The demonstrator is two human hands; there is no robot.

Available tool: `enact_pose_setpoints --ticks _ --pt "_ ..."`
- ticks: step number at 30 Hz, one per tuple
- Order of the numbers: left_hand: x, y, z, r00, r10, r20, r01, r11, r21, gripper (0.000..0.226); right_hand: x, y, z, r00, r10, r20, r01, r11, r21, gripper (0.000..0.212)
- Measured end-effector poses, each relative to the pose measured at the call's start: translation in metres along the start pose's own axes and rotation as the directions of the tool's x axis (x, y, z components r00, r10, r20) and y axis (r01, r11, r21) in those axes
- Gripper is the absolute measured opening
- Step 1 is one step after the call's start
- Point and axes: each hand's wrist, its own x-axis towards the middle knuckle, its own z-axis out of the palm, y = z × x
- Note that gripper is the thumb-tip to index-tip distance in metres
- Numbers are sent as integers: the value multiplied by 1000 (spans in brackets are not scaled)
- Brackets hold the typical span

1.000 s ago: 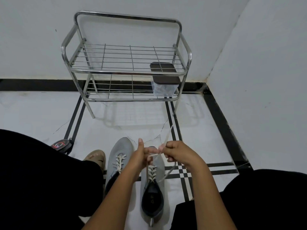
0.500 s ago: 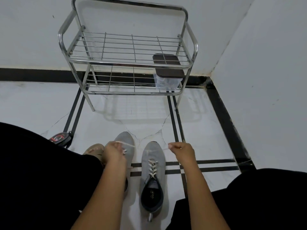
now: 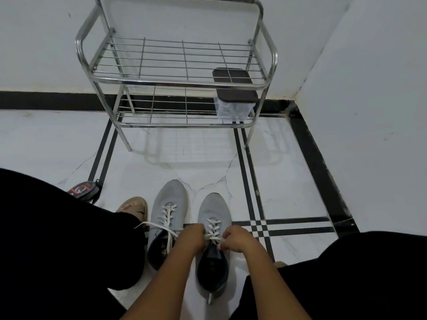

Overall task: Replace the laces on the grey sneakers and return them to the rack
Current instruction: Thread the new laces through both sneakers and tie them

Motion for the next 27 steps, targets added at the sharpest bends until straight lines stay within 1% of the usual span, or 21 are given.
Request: enact_pose_setpoints --ticks 2,3,5,7,9,11,13,14,15,16,17,18,20,22,24,25,26,27 --pt "-3 -3 2 1000 -1 14 1 1000 -18 22 3 2 7 1000 29 -1 -29 995 -92 31" --pt "-2 -5 2 1000 -13 10 14 999 -44 21 5 1 8 999 38 -9 -38 992 -119 28" --pt "1 -11 3 998 -61 -24 58 994 -92 20 8 1 8 997 70 -13 -71 984 -166 28" --pt "1 -15 3 991 -114 -64 109 990 -85 23 7 2 6 995 95 -41 -100 978 -181 30" --pt "1 -18 6 984 -163 -66 159 985 -67 25 4 8 6 989 134 -64 -142 977 -157 31" --pt "1 -18 9 982 -189 -27 188 981 -57 24 3 12 6 986 166 -33 -168 984 -61 28" --pt "3 -15 10 981 -188 38 190 979 -79 20 5 9 7 986 164 2 -162 971 174 14" --pt "4 -14 11 981 -180 72 187 976 -114 21 6 5 7 987 159 36 -162 938 307 10" --pt "6 -13 12 980 -170 99 185 970 -159 27 6 2 6 987 145 70 -161 901 403 10" --pt "7 -12 13 983 -152 105 171 965 -199 33 7 1 5 989 117 87 -142 897 418 14" --pt "7 -12 13 985 -140 97 158 961 -225 35 11 3 5 992 91 89 -118 925 360 17" --pt "7 -13 13 987 -141 81 156 959 -236 36 15 6 5 994 76 72 -93 961 261 17" --pt "7 -15 14 982 -181 56 189 956 -224 36 20 12 7 996 89 -14 -88 994 56 10" --pt "5 -17 17 975 -215 65 224 947 -231 36 23 21 12 986 138 -90 -137 990 11 18" --pt "6 -17 21 965 -243 99 263 904 -336 34 23 27 16 981 166 -104 -161 985 60 25" --pt "8 -18 22 958 -262 119 288 847 -447 31 24 29 16 982 170 -82 -160 980 118 29" --pt "10 -18 22 948 -283 146 313 751 -582 25 25 28 16 984 165 -70 -149 970 193 34" --pt "11 -17 20 940 -295 170 325 624 -711 22 24 26 11 983 169 -74 -143 950 279 39"
